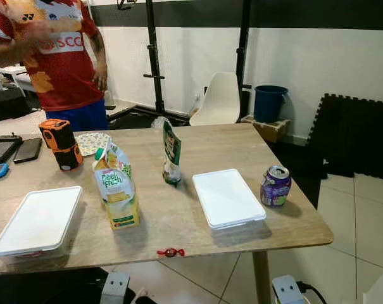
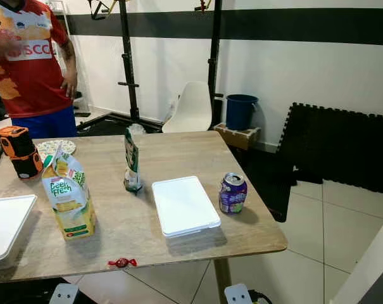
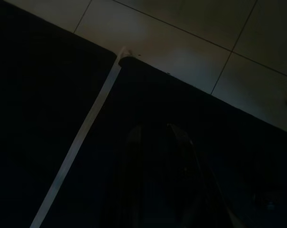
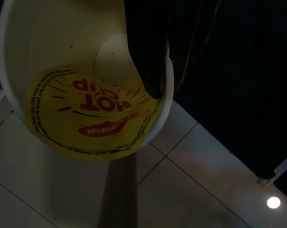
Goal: Restocking fridge
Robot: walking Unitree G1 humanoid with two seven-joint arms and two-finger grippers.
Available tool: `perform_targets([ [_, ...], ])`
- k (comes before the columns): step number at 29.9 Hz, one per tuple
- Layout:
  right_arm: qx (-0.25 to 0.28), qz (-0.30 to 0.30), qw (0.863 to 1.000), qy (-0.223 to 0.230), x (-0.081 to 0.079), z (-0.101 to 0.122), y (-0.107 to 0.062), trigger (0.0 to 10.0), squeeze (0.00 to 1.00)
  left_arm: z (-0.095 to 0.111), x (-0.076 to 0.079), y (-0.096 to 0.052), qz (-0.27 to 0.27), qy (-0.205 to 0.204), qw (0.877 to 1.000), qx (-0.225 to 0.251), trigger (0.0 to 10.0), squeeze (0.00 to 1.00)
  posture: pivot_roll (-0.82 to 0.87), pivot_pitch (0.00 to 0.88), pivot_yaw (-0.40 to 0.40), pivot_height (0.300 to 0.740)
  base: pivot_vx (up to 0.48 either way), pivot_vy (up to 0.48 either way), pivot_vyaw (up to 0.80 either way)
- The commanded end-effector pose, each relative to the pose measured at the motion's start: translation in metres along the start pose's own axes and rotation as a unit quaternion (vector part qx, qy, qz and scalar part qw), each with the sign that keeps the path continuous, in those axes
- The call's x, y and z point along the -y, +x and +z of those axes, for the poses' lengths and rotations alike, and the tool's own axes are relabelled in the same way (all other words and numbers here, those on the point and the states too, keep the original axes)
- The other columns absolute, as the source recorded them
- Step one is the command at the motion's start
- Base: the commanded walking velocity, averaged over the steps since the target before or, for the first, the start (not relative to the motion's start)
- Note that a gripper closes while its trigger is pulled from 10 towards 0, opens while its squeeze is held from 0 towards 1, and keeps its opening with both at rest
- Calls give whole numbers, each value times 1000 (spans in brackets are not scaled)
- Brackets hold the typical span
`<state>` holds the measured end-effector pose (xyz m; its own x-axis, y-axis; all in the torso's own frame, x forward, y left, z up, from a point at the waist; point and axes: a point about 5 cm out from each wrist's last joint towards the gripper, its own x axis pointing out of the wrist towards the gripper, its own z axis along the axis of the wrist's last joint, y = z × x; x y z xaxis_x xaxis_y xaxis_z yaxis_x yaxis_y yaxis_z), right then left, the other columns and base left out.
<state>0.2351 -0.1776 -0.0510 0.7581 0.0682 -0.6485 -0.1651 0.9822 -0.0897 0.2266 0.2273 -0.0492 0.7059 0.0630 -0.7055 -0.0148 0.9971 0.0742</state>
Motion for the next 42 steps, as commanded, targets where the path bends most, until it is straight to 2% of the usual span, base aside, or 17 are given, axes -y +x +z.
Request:
perform_targets([
  [1,-4,1,1000,0,-2,-1,0,10000,0,-6,4,-1,-3,1,1000,-10,10000,0,8,22,11,740,0,0,0],
  [23,-9,-3,1000,5,1,-3,0,10000,0,-1,4,1,0,-11,1000,-7,10000,0,19,29,17,740,0,0,0],
  [30,-5,2,1000,14,-5,0,1,10000,0,-1,7,1,-1,-13,1000,-8,10000,0,29,34,16,740,0,0,0],
  [42,-14,1,1000,13,-5,-2,1,10000,0,2,7,2,1,-13,1000,-6,10000,0,28,39,14,740,0,0,0],
])
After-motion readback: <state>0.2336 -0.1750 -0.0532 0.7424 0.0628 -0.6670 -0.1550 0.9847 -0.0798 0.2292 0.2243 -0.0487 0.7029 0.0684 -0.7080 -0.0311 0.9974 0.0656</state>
